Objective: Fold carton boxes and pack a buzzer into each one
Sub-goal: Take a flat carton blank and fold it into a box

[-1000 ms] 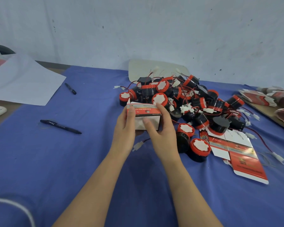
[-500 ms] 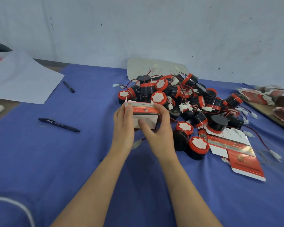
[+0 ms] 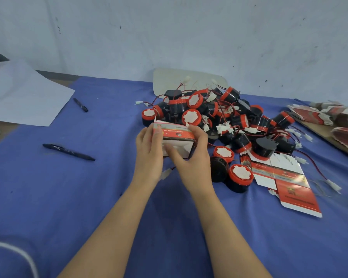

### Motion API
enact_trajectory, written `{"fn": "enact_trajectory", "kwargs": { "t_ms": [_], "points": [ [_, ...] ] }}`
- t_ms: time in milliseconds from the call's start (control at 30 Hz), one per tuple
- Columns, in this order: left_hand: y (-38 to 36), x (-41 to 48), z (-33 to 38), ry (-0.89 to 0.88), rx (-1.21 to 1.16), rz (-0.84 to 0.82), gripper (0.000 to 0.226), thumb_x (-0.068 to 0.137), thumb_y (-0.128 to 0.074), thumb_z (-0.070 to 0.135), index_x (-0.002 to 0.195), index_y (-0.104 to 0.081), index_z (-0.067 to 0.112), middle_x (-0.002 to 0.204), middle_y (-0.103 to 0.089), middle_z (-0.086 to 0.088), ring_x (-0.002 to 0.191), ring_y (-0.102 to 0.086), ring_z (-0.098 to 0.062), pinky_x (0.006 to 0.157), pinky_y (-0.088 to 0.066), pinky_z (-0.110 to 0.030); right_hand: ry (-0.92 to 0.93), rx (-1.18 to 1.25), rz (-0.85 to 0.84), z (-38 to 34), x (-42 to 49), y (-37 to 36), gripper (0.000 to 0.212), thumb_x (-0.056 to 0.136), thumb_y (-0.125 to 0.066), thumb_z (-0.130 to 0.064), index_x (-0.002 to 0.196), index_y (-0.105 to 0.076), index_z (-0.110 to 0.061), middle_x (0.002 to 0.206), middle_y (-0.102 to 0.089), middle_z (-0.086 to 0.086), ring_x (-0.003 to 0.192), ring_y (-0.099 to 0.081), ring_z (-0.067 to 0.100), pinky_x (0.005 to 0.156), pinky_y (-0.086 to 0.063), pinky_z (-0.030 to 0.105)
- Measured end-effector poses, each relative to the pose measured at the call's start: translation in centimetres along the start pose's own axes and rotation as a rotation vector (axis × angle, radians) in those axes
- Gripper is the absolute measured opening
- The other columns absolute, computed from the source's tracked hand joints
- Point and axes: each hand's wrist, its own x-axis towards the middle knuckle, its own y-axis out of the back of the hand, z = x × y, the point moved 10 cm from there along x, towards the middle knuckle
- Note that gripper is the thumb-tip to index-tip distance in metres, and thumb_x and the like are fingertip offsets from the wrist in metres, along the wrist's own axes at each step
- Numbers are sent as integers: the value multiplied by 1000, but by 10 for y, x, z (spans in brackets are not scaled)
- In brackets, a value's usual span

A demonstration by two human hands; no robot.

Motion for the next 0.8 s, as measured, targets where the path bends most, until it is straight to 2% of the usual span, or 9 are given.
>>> {"fn": "enact_trajectory", "kwargs": {
  "t_ms": [67, 167, 267, 367, 433, 533, 600, 700, 800],
  "points": [
    [-1, 4, 0, 17, -85, -79, 44, 96, -48, 24, 140, -43, 24, 145, -43, -2, 128, -49, -16, 105, -45, -40, -58, 175, -65, 4, 1, -8, 56, 88, -66, -26, 136, -38, -25, 130, -54, -7, 116, -55, 0, 94, -48, 20],
    [-5, 0, 7, -57, -45, -238, 67, 91, -57, 8, 147, -28, 31, 132, -56, 6, 120, -56, -7, 104, -45, -34, -183, 209, -14, 16, 4, -1, 42, 94, -49, -42, 130, -52, -23, 124, -62, -4, 117, -56, 7, 99, -48, 30],
    [-7, -1, 0, -48, 125, -352, 72, 87, -60, 5, 139, -31, 47, 126, -55, 28, 118, -50, 10, 105, -44, -32, -150, 154, -3, 14, 7, 8, 24, 98, -50, -30, 119, -58, -23, 111, -67, -4, 105, -62, 8, 84, -51, 18],
    [-4, -2, 4, -38, 45, -366, 53, 88, -57, 20, 128, -40, 49, 119, -57, 36, 111, -54, 12, 87, -51, -16, -81, 95, -120, 14, 5, -7, 43, 94, -55, -8, 134, -45, -21, 122, -60, -12, 113, -58, 4, 92, -50, 21],
    [9, 3, 3, -3, 2, -235, 40, 90, -57, 36, 128, -46, 38, 120, -61, 21, 109, -61, -1, 74, -51, -13, -83, 21, -211, 15, 1, -22, 50, 94, -56, -9, 139, -40, -21, 123, -59, -16, 115, -56, 2, 91, -50, 21],
    [57, 8, -9, 68, 126, 176, 12, 98, -47, 32, 105, -55, 28, 102, -64, 9, 92, -61, -11, 67, -47, -23, -69, -268, -285, 18, -6, -31, 44, 96, -53, -34, 138, -45, -22, 126, -61, -9, 119, -53, 6, 92, -46, 22],
    [83, 4, -20, 114, 102, 375, 18, 100, -38, 29, 99, -54, 19, 92, -60, 5, 87, -55, -17, 68, -41, -31, -64, -593, -341, 20, -12, -36, 43, 96, -42, -50, 119, -61, -18, 104, -69, -2, 112, -53, 16, 88, -44, 28],
    [95, 2, -23, 104, 181, 455, 26, 101, -33, 30, 82, -47, 19, 79, -52, 7, 81, -48, -19, 68, -36, -33, -125, -825, -356, 28, -14, -29, 57, 97, -34, -56, 63, -48, -13, 54, -49, 2, 66, -54, 21, 55, -40, 35],
    [83, 5, -23, 78, 337, 378, 36, 101, -31, 38, 78, -46, 14, 85, -55, -4, 88, -51, -27, 78, -43, -42, -298, -1053, -309, 46, -10, 13, 44, 98, -43, -44, 64, -35, -16, 61, -42, 0, 58, -42, 20, 46, -25, 29]
  ]
}}
